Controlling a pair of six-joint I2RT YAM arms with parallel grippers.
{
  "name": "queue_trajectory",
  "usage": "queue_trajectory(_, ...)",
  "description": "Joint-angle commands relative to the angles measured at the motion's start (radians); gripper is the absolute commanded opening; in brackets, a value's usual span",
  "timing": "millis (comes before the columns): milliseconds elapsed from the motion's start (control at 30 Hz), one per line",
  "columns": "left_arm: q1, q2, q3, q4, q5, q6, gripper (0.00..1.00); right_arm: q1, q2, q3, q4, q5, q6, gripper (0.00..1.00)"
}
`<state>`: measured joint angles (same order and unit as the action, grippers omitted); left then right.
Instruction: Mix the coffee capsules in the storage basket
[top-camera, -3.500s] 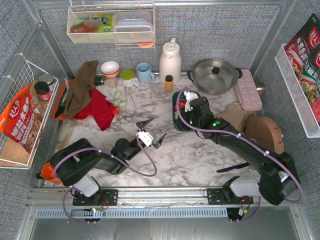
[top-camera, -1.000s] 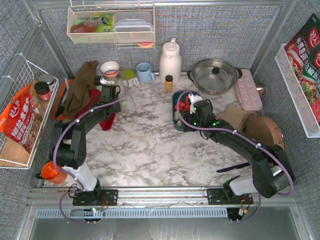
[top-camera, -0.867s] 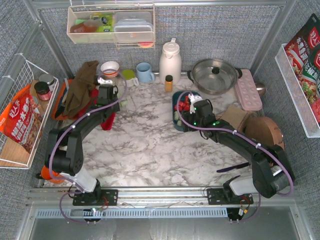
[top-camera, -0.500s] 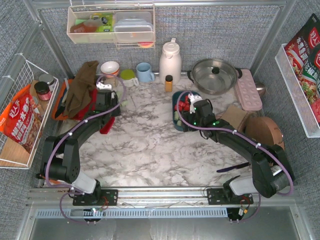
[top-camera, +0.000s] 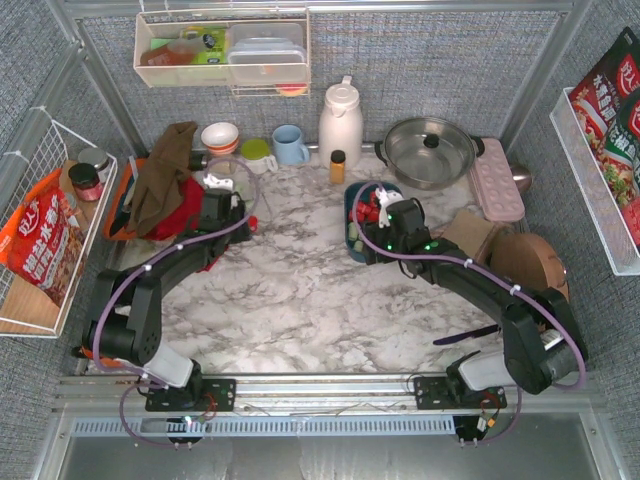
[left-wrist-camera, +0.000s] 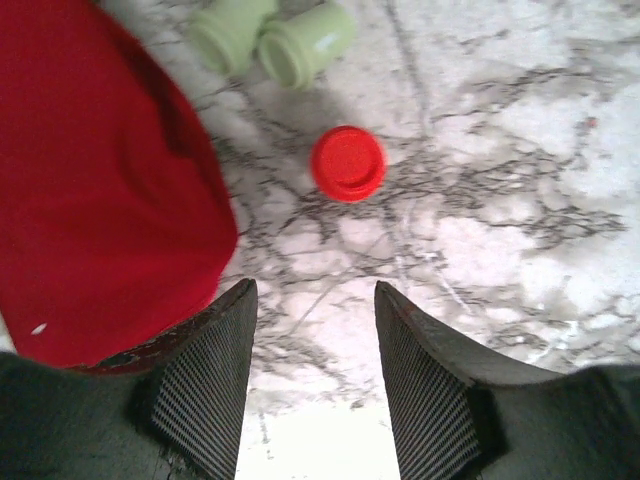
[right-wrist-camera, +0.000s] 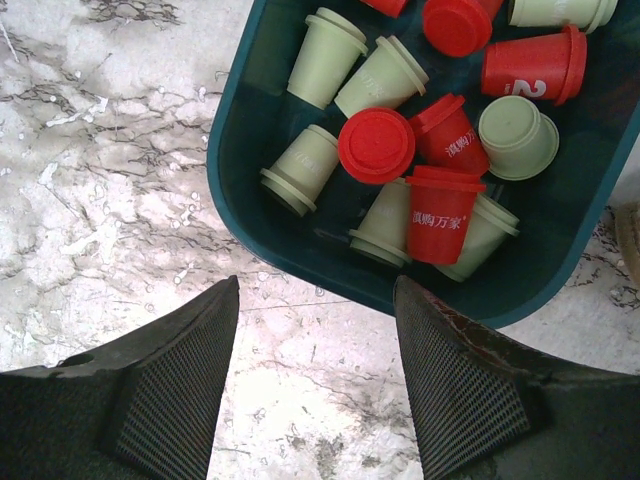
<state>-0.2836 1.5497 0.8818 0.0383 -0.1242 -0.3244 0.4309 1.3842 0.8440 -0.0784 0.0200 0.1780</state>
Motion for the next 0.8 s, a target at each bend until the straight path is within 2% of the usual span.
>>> queue_trajectory(0, -0.03, 0.026, 0.032, 0.064, 0.056, 0.016, 0.59, 0.0, 0.009, 0.013, 0.003, -0.014, 0.003, 0.67)
queue_trajectory(367, -0.04, 0.283, 0.233, -0.018, -0.037, -0.014, 0.6, -0.001, 0.01, 0.015, -0.003, -0.02, -0.004, 0.68)
queue_trajectory(567, -0.04, 0.363, 0.311, -0.05, -0.078, -0.014, 0.59, -0.001, 0.01, 0.015, -0.006, -0.02, -0.008, 0.68)
queue_trajectory(667, -0.04, 0.376, 0.321, -0.051, -0.084, -0.013, 0.53, -0.001, 0.012, 0.017, -0.006, -0.02, -0.008, 0.68)
queue_trajectory(767, -0.039, 0.382, 0.322, -0.053, -0.087, -0.01, 0.42, -0.001, 0.012, 0.018, -0.006, -0.023, -0.008, 0.68)
